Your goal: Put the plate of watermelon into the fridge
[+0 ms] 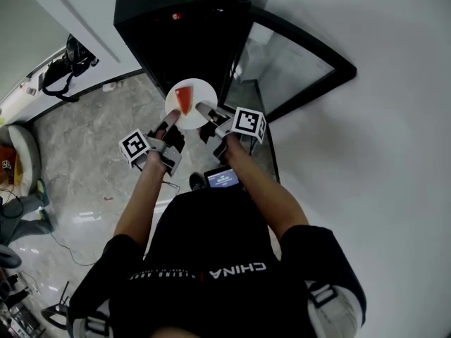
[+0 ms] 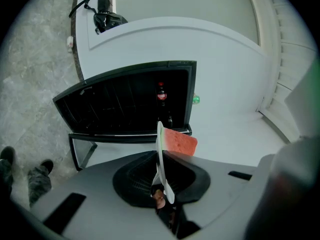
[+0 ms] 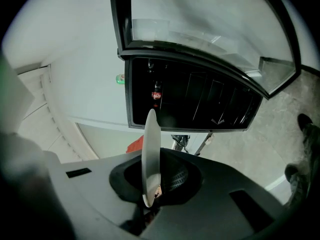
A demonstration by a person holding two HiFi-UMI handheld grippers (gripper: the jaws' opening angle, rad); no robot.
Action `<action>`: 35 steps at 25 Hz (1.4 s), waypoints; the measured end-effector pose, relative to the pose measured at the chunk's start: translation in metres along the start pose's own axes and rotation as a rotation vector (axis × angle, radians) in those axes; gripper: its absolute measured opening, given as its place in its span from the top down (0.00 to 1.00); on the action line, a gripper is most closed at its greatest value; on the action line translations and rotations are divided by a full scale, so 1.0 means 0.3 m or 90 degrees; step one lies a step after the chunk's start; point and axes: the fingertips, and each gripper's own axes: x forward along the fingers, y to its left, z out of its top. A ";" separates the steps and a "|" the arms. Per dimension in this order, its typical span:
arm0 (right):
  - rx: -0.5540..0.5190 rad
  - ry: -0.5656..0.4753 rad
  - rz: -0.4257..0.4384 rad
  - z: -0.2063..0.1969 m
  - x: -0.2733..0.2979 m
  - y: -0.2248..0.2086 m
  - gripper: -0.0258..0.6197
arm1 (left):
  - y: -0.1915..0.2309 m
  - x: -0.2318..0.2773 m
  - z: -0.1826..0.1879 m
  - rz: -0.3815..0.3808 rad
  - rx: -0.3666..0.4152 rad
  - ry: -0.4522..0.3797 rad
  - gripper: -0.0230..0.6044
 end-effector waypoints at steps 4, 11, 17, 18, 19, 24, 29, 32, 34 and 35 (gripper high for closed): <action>0.001 0.003 0.008 -0.001 -0.025 0.114 0.93 | -0.120 -0.017 -0.008 -0.014 -0.008 -0.011 0.90; -0.011 0.024 0.020 0.001 -0.047 0.247 0.93 | -0.253 -0.035 -0.018 -0.026 0.004 -0.035 0.90; 0.000 0.059 0.034 -0.003 -0.021 0.238 0.93 | -0.236 -0.035 -0.003 -0.026 0.030 -0.068 0.90; 0.001 0.062 0.034 -0.005 -0.017 0.234 0.93 | -0.233 -0.036 -0.001 -0.027 0.030 -0.071 0.90; -0.004 0.063 0.035 -0.006 -0.019 0.244 0.93 | -0.244 -0.039 -0.002 -0.028 0.028 -0.072 0.90; -0.021 0.053 0.045 0.001 -0.044 0.306 0.93 | -0.307 -0.046 -0.019 -0.029 0.029 -0.060 0.90; -0.013 0.020 0.045 0.021 -0.045 0.225 0.93 | -0.234 -0.011 -0.019 -0.028 0.045 -0.031 0.90; -0.018 0.010 0.041 0.011 -0.052 0.232 0.93 | -0.237 -0.020 -0.020 -0.030 0.040 -0.022 0.90; -0.018 0.005 0.035 0.011 -0.054 0.235 0.93 | -0.238 -0.019 -0.018 -0.030 0.041 -0.015 0.90; -0.018 0.003 0.033 0.013 -0.055 0.236 0.93 | -0.239 -0.015 -0.017 -0.032 0.040 -0.012 0.90</action>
